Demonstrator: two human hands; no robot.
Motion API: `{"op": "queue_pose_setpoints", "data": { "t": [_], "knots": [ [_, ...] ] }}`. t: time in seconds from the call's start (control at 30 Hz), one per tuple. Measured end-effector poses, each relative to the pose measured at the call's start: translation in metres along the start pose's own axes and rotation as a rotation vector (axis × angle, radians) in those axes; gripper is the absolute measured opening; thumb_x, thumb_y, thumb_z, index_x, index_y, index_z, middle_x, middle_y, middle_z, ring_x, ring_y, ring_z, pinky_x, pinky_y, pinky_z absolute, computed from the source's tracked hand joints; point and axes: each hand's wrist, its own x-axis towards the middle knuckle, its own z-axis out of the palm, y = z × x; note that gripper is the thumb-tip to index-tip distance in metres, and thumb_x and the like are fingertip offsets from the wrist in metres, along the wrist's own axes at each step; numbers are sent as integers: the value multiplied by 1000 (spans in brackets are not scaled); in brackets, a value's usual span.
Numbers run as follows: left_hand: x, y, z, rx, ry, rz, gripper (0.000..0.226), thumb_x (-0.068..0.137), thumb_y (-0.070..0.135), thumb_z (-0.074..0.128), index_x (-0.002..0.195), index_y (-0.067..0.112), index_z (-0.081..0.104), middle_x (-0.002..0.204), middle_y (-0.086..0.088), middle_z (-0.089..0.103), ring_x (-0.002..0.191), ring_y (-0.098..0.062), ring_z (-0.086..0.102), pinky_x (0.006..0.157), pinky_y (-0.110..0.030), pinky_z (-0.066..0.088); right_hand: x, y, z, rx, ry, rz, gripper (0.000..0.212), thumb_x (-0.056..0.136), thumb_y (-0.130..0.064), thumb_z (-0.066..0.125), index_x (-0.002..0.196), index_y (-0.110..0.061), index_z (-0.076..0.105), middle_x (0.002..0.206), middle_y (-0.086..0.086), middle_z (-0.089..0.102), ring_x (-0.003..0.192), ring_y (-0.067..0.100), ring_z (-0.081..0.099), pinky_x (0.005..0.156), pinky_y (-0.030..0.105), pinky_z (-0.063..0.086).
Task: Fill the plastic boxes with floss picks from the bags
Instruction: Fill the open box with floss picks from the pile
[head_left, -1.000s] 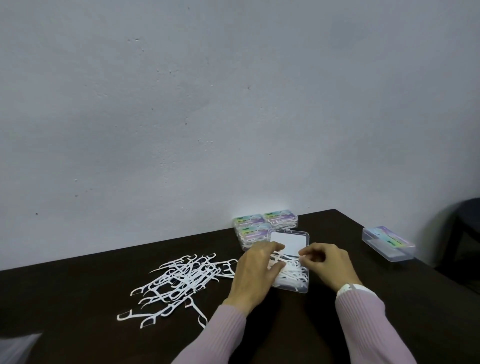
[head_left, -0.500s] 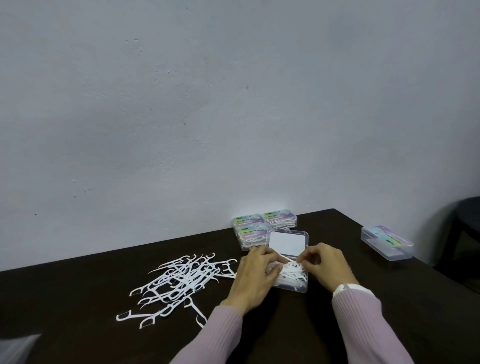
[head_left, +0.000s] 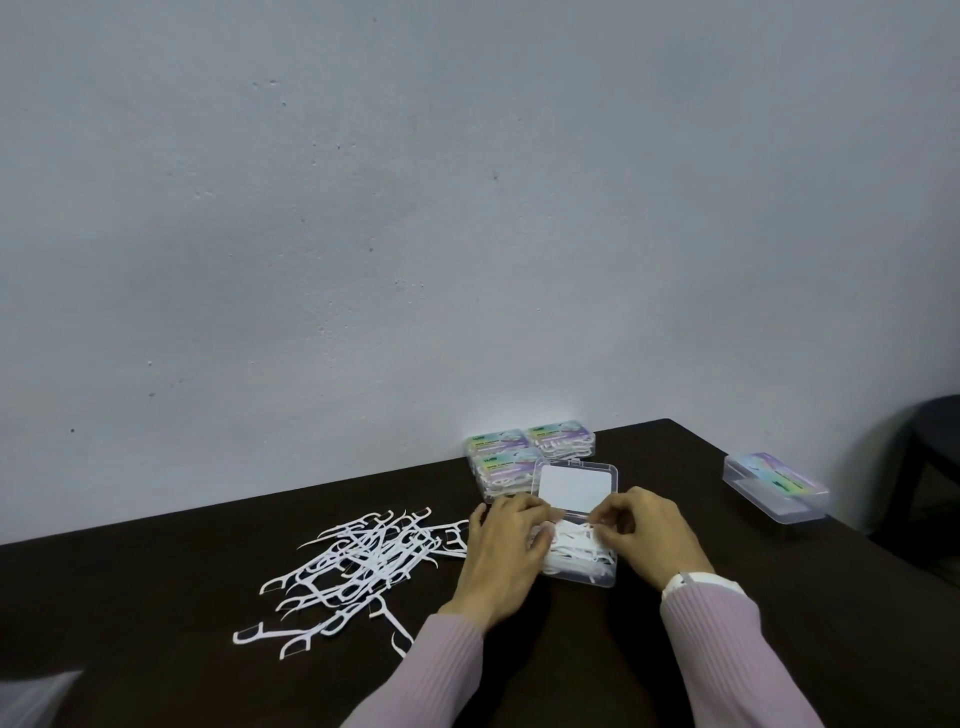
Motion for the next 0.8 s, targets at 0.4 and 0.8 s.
{"op": "queue_pose_setpoints", "data": {
  "t": [0.4, 0.8],
  "knots": [
    [0, -7, -4, -207, 21, -18, 22, 91, 12, 55, 106, 20, 68, 115, 10, 60, 111, -3, 51, 100, -25, 40, -5, -7, -5, -16, -30, -2, 10, 84, -32, 65, 92, -28, 69, 85, -15, 52, 79, 2, 47, 97, 33, 39],
    [-2, -6, -7, -255, -7, -55, 29, 87, 5, 55, 109, 20, 67, 119, 9, 59, 113, -4, 51, 101, -22, 39, -3, -7, -2, -53, -2, 19, 6, 84, -32, 65, 89, -29, 67, 89, -14, 52, 84, 4, 48, 100, 35, 31]
  ]
}}
